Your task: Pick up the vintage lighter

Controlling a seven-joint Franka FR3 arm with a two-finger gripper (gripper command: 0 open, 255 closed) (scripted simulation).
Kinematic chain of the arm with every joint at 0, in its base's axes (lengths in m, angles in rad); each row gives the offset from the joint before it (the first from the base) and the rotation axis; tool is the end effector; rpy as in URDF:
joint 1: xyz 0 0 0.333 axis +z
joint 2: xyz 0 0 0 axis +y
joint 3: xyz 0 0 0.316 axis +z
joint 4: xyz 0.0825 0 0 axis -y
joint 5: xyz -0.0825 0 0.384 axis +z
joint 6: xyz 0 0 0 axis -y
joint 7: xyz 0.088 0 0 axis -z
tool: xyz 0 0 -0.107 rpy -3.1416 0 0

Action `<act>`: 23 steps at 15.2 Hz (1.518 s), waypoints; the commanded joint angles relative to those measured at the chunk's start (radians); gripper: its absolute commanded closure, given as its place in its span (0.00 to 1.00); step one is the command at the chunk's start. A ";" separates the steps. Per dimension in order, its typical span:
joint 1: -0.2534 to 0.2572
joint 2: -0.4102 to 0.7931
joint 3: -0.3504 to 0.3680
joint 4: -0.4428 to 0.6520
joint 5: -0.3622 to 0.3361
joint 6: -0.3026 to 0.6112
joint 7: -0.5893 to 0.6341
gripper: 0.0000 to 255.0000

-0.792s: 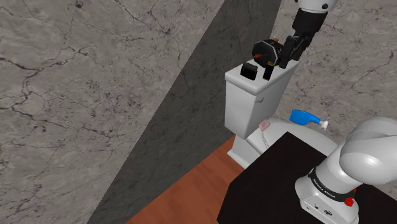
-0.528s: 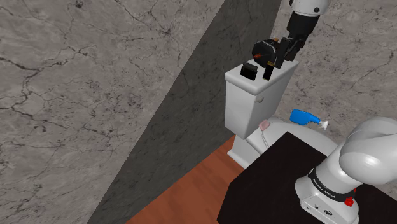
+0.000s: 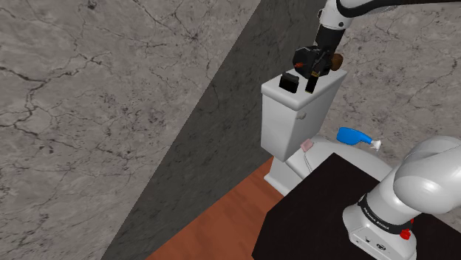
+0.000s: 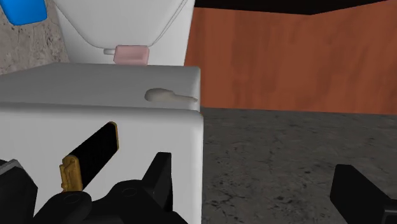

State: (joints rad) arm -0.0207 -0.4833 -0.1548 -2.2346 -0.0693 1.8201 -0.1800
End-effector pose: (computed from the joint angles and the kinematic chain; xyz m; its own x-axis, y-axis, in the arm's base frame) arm 0.4065 -0.0870 0.5598 0.9973 0.0348 0.0639 0.0344 -0.9994 0.0080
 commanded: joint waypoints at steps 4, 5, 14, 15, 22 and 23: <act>0.000 0.168 -0.058 0.076 0.024 0.107 -0.074 0.00; 0.000 0.203 -0.069 0.095 0.033 0.125 -0.091 0.00; -0.011 0.443 -0.125 0.228 0.117 0.238 -0.207 0.00; -0.011 0.447 -0.126 0.218 0.119 0.251 -0.208 0.00; -0.012 0.465 -0.127 0.178 0.127 0.309 -0.217 1.00; -0.012 0.465 -0.127 0.179 0.127 0.308 -0.217 1.00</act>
State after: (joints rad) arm -0.0326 -0.0188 -0.2817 -2.0559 0.0571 2.1275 -0.3965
